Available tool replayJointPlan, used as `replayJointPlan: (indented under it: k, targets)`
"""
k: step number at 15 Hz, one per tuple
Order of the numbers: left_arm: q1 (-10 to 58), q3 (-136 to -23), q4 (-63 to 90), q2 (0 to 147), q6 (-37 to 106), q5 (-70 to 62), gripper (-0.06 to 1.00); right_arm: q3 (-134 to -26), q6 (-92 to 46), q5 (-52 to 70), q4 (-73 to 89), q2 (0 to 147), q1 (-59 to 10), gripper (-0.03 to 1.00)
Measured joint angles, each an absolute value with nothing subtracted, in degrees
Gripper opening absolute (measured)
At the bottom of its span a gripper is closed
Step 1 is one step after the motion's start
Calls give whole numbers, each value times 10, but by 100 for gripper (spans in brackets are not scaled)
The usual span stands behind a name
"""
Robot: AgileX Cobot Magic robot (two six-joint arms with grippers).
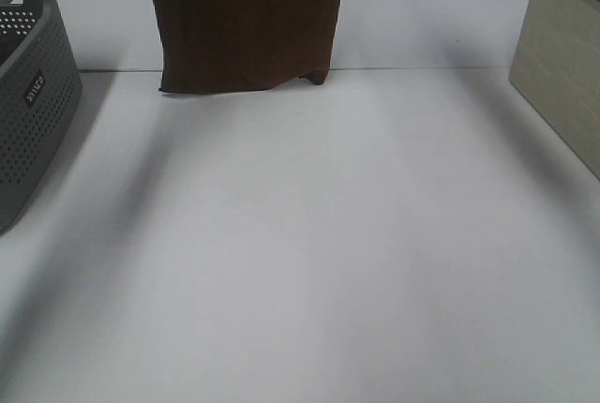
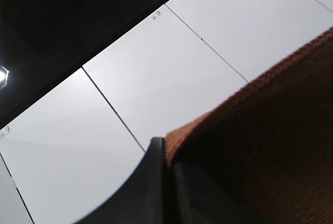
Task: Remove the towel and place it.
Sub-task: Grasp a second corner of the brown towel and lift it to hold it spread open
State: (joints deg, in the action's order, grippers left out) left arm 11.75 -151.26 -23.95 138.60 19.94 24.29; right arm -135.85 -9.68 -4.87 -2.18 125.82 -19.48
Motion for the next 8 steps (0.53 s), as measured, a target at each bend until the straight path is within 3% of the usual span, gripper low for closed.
replayJointPlan:
  k: [4, 8]
  targets:
    - [119, -1513, -282, 1386, 127, 192, 0, -1359, -96, -32, -22, 1258, -194, 1]
    - [138, -1513, -355, 1386, -90, 40, 0, -1360, -96, 108, 0, 1252, -193, 1]
